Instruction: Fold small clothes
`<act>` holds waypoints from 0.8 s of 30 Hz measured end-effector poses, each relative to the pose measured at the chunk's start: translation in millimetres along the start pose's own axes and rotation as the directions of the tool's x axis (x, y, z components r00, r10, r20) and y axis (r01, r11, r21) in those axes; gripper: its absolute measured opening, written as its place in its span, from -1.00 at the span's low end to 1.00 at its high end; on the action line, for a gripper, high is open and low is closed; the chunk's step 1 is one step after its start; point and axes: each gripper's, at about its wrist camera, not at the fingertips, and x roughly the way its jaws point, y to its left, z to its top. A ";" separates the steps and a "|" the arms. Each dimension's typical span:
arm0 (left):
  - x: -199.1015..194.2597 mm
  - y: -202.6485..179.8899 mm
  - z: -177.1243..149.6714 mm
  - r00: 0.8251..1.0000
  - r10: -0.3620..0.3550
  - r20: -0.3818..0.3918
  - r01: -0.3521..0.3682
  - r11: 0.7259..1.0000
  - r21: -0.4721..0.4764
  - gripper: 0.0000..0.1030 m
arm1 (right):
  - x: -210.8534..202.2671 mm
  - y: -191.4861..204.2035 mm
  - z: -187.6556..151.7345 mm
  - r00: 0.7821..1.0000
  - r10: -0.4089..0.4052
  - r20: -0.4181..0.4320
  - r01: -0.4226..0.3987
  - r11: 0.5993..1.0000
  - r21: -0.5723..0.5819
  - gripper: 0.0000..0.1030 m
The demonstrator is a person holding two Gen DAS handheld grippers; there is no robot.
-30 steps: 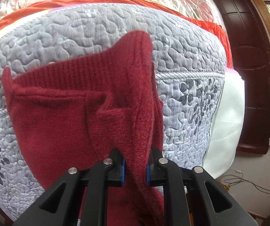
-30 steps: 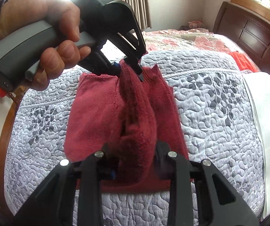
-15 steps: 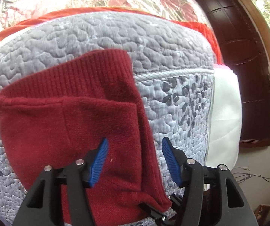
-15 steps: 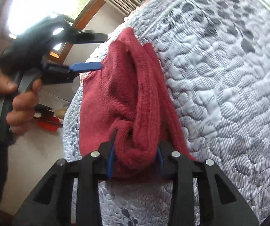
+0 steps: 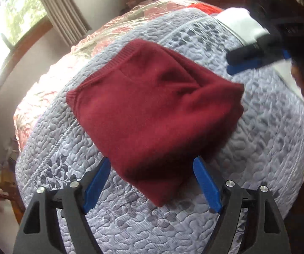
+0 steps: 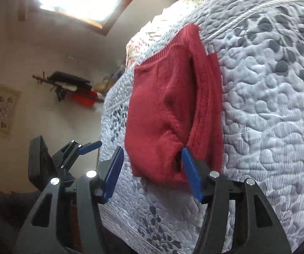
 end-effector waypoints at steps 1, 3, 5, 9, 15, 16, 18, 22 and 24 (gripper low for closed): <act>7.0 -13.0 -6.0 0.999 0.034 0.004 -0.034 0.998 0.046 0.57 | 9.6 -1.1 2.5 0.999 -0.023 -0.039 0.022 1.000 -0.017 0.16; 24.3 -32.2 -11.9 0.996 0.091 0.005 -0.091 0.989 0.115 0.57 | 26.3 -5.9 3.5 0.992 -0.045 -0.120 0.042 0.999 -0.029 0.18; 46.0 -47.7 -16.0 0.992 0.127 -0.010 -0.123 0.975 0.186 0.57 | 32.2 -10.9 0.8 0.986 -0.045 -0.159 0.040 0.999 -0.037 0.07; 72.0 -69.9 -29.9 0.981 0.190 0.027 -0.188 0.924 0.333 0.44 | 23.6 -23.4 5.0 0.986 -0.010 -0.168 0.008 1.000 -0.012 -0.89; 72.7 -53.4 -29.0 0.993 0.119 0.017 -0.119 0.957 0.265 -0.19 | 10.4 -44.2 -0.4 0.990 -0.012 -0.143 0.020 0.998 0.055 -0.49; 72.9 -52.5 -28.0 0.994 0.106 0.003 -0.103 0.961 0.258 -0.20 | 10.0 -44.0 3.0 0.990 0.007 -0.139 0.005 0.997 0.079 -0.39; 70.2 -50.4 -26.9 0.997 0.072 0.001 -0.070 0.965 0.253 -0.19 | -0.3 -30.1 13.9 0.998 -0.004 -0.070 0.007 0.999 0.038 -0.31; 65.9 -53.1 -32.9 0.997 0.064 0.043 -0.073 0.956 0.282 0.14 | 2.5 -19.5 56.0 1.000 0.000 0.029 -0.001 0.999 0.045 -0.21; 67.1 -55.9 -35.3 0.997 0.064 0.034 -0.071 0.950 0.303 0.14 | 17.8 -19.9 75.6 1.000 0.006 0.029 -0.007 0.999 0.053 0.09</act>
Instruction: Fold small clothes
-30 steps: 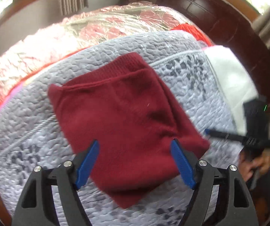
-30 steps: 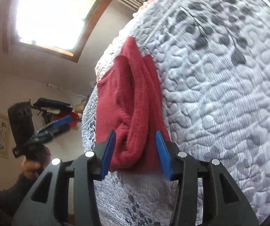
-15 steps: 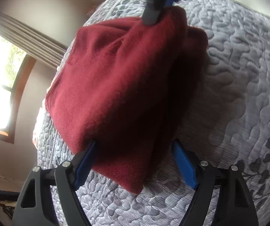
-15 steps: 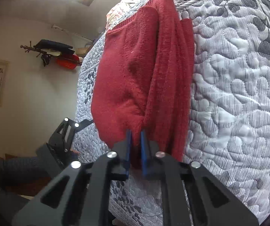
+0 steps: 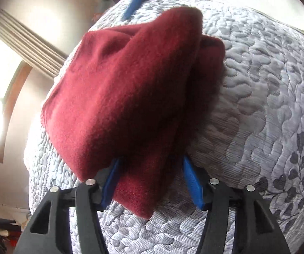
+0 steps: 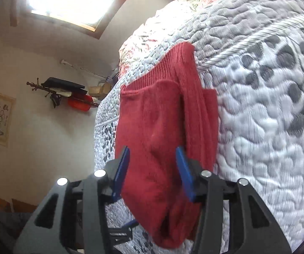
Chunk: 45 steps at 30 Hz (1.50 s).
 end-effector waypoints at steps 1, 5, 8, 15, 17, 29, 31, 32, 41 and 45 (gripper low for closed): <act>-0.1 -0.2 0.1 1.000 -0.003 -0.001 0.003 1.000 0.000 0.14 | 10.5 -0.5 8.1 1.000 -0.012 -0.011 0.012 1.000 0.005 0.12; -3.7 -2.4 -1.7 1.000 -0.009 0.006 0.009 1.000 0.000 0.14 | 34.8 -5.1 25.8 0.997 -0.067 -0.035 0.068 0.998 0.014 -0.85; -8.3 1.6 -4.5 0.999 -0.026 0.025 0.026 1.000 -0.011 0.14 | 17.6 3.8 33.7 0.998 -0.033 0.049 0.034 0.999 -0.019 -0.87; -22.2 4.4 -12.1 0.997 -0.056 0.050 0.057 0.998 -0.024 0.15 | 45.1 -56.1 41.0 0.989 -0.145 0.039 0.140 0.985 0.099 -0.83; -27.6 4.4 -11.9 0.997 -0.058 0.056 0.059 0.998 -0.024 0.15 | 35.7 -46.9 34.2 0.993 -0.103 0.060 0.096 0.990 0.102 -0.50; -29.8 7.1 -6.2 0.996 0.035 0.082 -0.037 0.999 0.013 0.29 | -19.8 -37.3 -106.1 0.996 -0.043 -0.084 0.062 0.968 0.244 0.26; -24.5 9.6 -3.0 0.997 0.038 0.072 -0.039 0.999 0.015 0.27 | -11.3 -36.9 -111.6 0.994 -0.054 -0.096 0.076 0.967 0.243 0.10; -22.5 9.8 -1.4 0.997 0.044 0.064 -0.045 0.999 0.013 0.17 | -4.8 -34.0 -111.1 0.994 -0.048 -0.095 0.070 0.967 0.243 -0.24; -18.4 7.2 1.0 0.999 0.023 0.027 -0.025 0.997 0.076 -0.67 | -32.6 -55.4 -124.5 0.999 -0.027 -0.035 0.037 0.945 0.326 -0.72; -29.6 3.1 -3.3 0.999 -0.032 0.029 0.028 0.991 0.127 -0.79 | -52.2 -45.4 -134.7 1.000 -0.005 0.019 -0.002 0.938 0.346 -0.75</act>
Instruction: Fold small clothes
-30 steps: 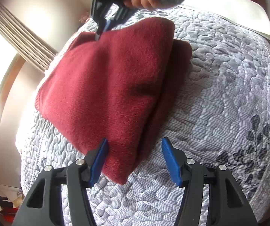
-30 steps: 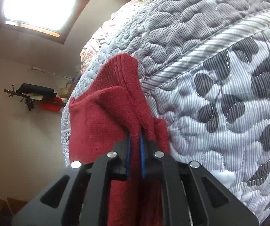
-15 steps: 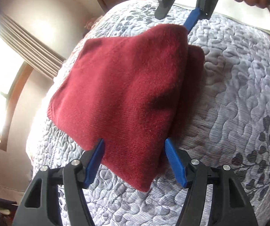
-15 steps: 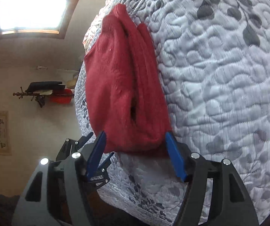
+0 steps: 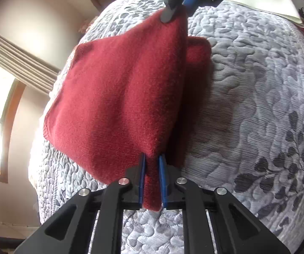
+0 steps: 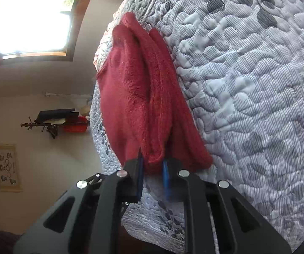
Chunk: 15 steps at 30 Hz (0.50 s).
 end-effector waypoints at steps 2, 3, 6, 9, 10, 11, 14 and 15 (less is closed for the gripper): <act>-7.7 3.4 -2.2 0.999 -0.032 -0.001 0.032 0.999 0.013 -0.80 | -6.1 -6.1 -12.3 1.000 0.012 0.015 -0.012 1.000 0.020 -0.75; -10.3 2.5 -4.1 0.999 -0.046 -0.010 0.046 0.999 0.020 -0.80 | -2.3 -14.4 -16.6 1.000 0.010 0.009 -0.010 0.999 0.044 -0.75; -3.4 0.2 -13.9 0.993 -0.104 -0.057 0.105 0.994 0.024 -0.80 | 25.9 -52.9 -24.7 0.998 -0.046 -0.030 0.050 0.991 0.122 -0.75; 0.3 -7.4 -18.4 0.989 -0.125 -0.073 0.130 0.989 0.065 -0.71 | 20.1 -52.2 -21.1 1.000 -0.005 0.002 0.005 0.996 0.094 -0.54; -2.4 -9.5 -18.0 0.990 -0.124 -0.069 0.130 0.989 0.076 -0.64 | 13.8 -43.9 -19.7 1.000 0.007 -0.005 -0.006 0.998 0.068 -0.44; -8.2 -11.0 -17.9 0.990 -0.132 -0.054 0.136 0.988 0.072 -0.50 | 7.0 -35.3 -17.7 1.000 0.009 -0.014 -0.008 0.999 0.045 -0.19; -25.8 -5.1 -16.0 0.984 -0.176 -0.011 0.176 0.984 0.007 -0.12 | -21.9 -5.6 -7.0 0.997 -0.064 0.043 0.068 0.994 -0.089 -0.09; -32.8 -1.6 -14.7 0.983 -0.182 0.009 0.182 0.983 -0.018 -0.10 | -27.6 3.7 0.2 0.995 -0.080 0.062 0.087 0.988 -0.129 -0.08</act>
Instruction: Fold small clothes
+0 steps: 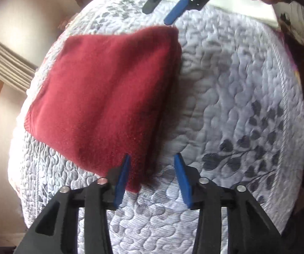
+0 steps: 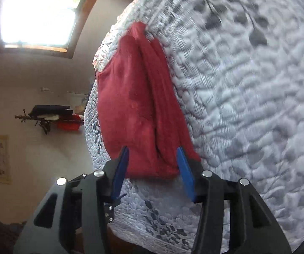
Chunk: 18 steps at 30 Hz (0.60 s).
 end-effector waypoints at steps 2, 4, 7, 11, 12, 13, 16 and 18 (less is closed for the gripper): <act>-12.0 7.7 5.3 0.999 0.002 0.041 0.000 0.998 -0.058 0.00 | 3.3 16.9 23.2 1.000 -0.012 0.006 0.013 0.997 -0.075 -0.08; -19.3 23.6 10.3 0.994 0.023 0.103 -0.008 0.989 -0.148 0.14 | 18.9 34.1 48.0 0.999 -0.035 0.022 0.038 0.986 -0.165 -0.08; -20.3 53.9 19.9 0.985 0.036 0.171 0.020 0.948 -0.316 0.17 | 53.3 61.1 86.6 0.998 -0.038 0.043 0.048 0.967 -0.252 -0.17; 3.9 92.1 21.4 0.981 0.024 0.192 0.073 0.873 -0.482 0.16 | 97.0 67.5 120.8 0.999 -0.052 0.007 0.052 0.954 -0.297 -0.54; 13.1 99.0 19.7 0.986 0.001 0.169 0.087 0.857 -0.507 0.12 | 106.9 58.9 126.5 0.995 -0.097 0.005 0.094 0.953 -0.288 -0.79; 26.7 102.9 18.9 0.990 -0.030 0.141 0.100 0.846 -0.524 0.12 | 116.4 52.0 129.9 0.991 -0.135 0.004 0.131 0.949 -0.287 -0.98; 46.7 103.1 11.2 0.988 -0.094 0.119 0.144 0.833 -0.535 0.14 | 118.1 30.4 131.9 0.994 -0.107 -0.023 0.099 0.968 -0.231 -1.00; 41.0 111.3 10.6 0.982 -0.128 0.136 0.183 0.812 -0.554 0.14 | 100.9 38.0 123.9 0.996 -0.088 -0.006 0.084 0.967 -0.240 -0.92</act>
